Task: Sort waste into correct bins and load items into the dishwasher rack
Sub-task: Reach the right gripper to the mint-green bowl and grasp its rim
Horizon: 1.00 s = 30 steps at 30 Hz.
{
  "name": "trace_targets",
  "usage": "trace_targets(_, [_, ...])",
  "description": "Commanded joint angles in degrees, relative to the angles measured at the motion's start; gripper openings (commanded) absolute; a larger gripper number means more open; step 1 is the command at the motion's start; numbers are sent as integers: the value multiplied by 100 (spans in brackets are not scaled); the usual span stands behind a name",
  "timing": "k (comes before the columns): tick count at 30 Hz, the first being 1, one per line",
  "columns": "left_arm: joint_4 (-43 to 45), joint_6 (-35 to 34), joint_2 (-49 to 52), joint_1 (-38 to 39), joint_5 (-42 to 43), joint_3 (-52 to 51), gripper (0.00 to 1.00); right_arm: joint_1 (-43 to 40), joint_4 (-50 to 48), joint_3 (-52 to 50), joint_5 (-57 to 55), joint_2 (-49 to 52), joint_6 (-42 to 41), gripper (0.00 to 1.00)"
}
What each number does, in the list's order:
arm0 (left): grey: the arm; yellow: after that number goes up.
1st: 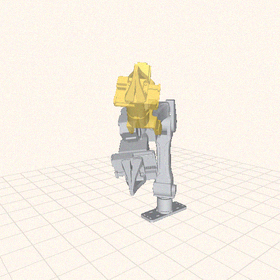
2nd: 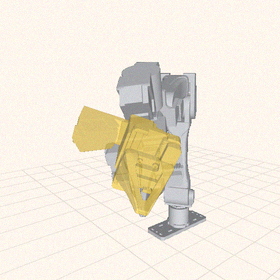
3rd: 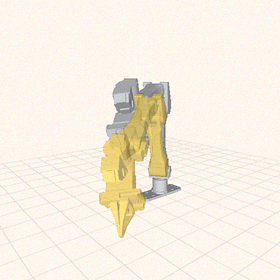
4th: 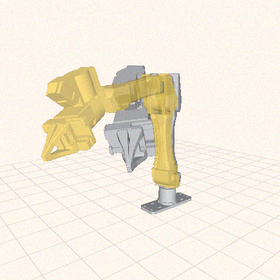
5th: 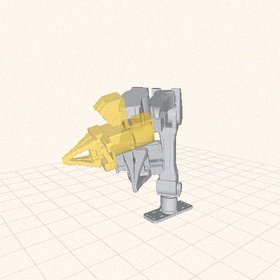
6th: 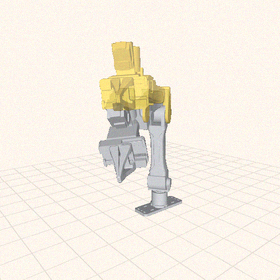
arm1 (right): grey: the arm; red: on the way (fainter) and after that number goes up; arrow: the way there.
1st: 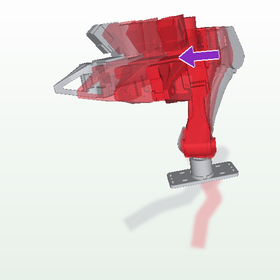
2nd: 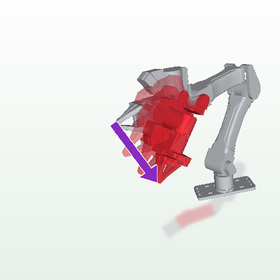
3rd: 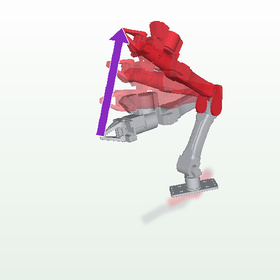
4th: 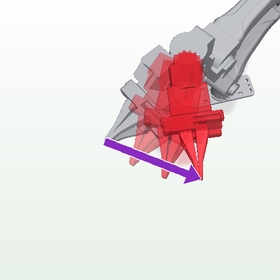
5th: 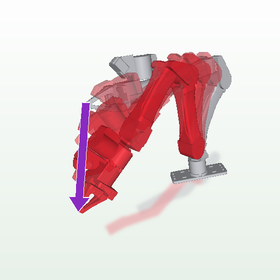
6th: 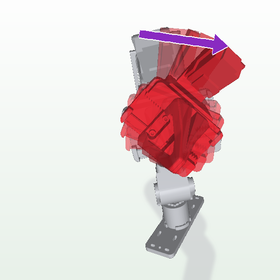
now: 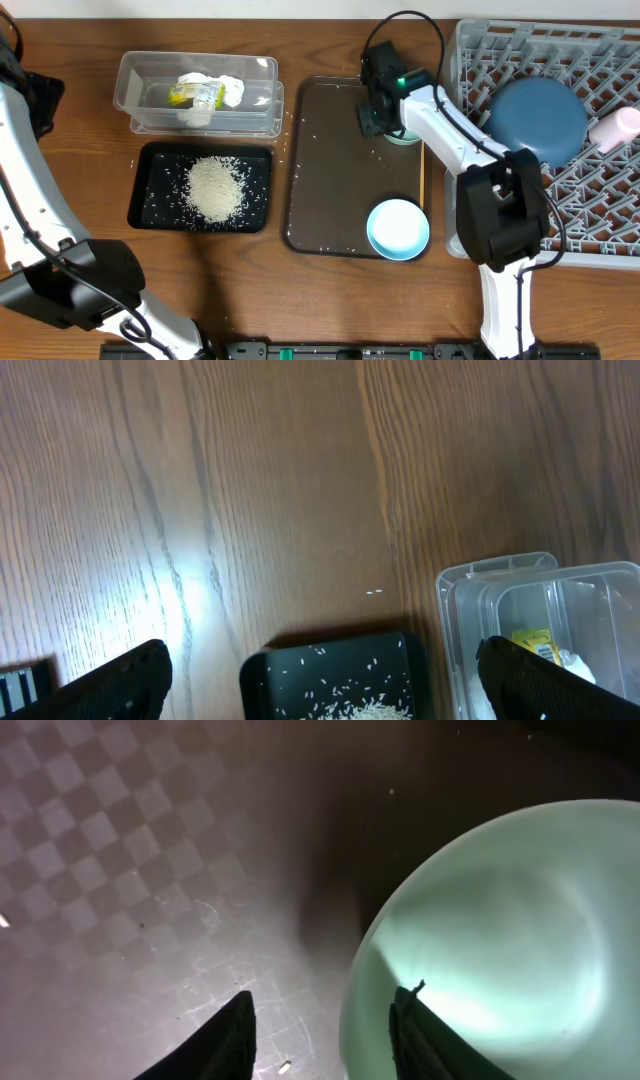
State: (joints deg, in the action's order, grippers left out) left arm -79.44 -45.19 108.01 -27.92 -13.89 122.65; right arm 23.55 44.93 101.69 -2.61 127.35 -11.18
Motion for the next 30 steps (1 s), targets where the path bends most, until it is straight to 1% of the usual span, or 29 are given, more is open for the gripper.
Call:
trace_targets(1, [-17, -13, 35, -2, -72, 15, 100, 15, -17, 0, -111, 162, -122, 42])
trace_targets(3, [-17, -13, 35, -2, -72, 15, 100, 15, -17, 0, -109, 234, -122, 41])
trace_targets(7, [-17, -13, 35, -2, -72, 15, 100, 15, -17, 2, -105, 271, -175, 28])
trace_targets(13, [-17, -13, 35, -2, -72, 15, 100, 15, -7, 17, -105, 0, -212, 22])
trace_targets(16, [-17, -13, 35, -2, -72, 15, 100, 15, 13, 26, -103, -208, -212, 14])
trace_targets(18, [-17, -13, 35, -2, -72, 15, 100, 15, 35, 26, -103, -339, -212, 1])
trace_targets(25, [-17, -13, 35, -2, -72, 15, 100, 2, 181, 26, -101, -804, -323, 1])
trace_targets(30, [-17, -13, 35, -2, -72, 15, 100, -138, 420, 26, -96, -1344, -474, 1])
